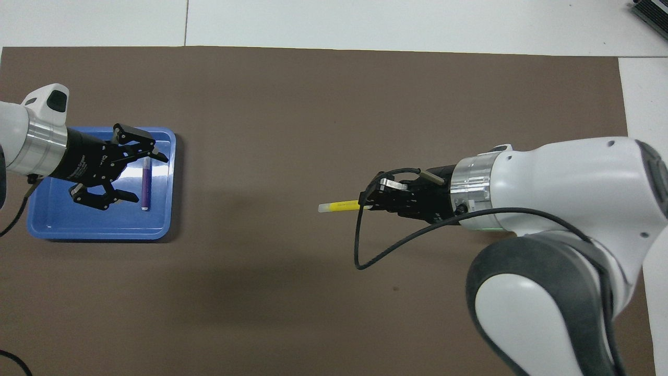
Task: Right arm passes pens to left for tray arrangement
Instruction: 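Lift the yellow pen from the cup while the left gripper approaches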
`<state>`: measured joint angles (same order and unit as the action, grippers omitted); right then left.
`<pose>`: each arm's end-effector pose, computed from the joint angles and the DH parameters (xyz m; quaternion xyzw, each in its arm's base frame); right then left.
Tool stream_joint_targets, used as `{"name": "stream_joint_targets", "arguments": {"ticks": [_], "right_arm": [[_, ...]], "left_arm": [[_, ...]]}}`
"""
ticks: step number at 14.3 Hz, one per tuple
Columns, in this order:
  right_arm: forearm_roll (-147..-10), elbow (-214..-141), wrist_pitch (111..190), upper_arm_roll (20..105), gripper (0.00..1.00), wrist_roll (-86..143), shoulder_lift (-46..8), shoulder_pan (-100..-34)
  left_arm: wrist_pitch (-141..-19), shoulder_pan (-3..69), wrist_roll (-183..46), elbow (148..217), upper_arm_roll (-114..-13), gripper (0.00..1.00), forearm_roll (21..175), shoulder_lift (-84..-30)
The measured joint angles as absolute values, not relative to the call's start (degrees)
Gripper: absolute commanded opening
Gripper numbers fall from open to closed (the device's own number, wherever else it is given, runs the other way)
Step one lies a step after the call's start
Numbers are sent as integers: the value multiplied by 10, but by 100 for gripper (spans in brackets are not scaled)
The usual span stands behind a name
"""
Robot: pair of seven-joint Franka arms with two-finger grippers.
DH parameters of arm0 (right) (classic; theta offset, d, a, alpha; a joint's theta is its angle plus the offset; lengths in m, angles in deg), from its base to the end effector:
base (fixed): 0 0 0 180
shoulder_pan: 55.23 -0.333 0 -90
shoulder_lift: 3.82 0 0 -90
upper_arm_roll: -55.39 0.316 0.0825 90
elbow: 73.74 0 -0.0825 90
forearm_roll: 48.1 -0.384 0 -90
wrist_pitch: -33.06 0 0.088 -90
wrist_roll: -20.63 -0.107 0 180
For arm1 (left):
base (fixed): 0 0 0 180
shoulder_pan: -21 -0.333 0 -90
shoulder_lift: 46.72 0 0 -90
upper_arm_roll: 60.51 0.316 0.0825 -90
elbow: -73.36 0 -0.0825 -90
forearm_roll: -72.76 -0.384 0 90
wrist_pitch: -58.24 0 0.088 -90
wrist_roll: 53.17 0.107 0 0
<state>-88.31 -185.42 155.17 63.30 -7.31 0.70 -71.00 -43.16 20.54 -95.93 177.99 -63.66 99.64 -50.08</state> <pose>0.5047 0.2545 0.5485 -0.9268 0.1775 0.0234 0.3301 0.5672 -0.0657 0.4963 0.8917 0.3879 -0.1391 0.1872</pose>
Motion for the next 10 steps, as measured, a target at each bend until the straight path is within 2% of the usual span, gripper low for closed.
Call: {"name": "stream_joint_targets", "arguments": {"ticks": [3,7,10], "right_arm": [[-914,-1883,1634,633,0,-146,8,-763],[-981,-1916,1737,633,0,-157,-3,-806],[-1029,-1921,1821,633,0,-171,-25,-852]], "left_arm": [[-446,228,-1063,1810,-638,100,1047,-471],[-501,250,-1174,1886,-638,100,1090,-410],[-542,280,-1269,1903,-638,99,1100,-392]]}}
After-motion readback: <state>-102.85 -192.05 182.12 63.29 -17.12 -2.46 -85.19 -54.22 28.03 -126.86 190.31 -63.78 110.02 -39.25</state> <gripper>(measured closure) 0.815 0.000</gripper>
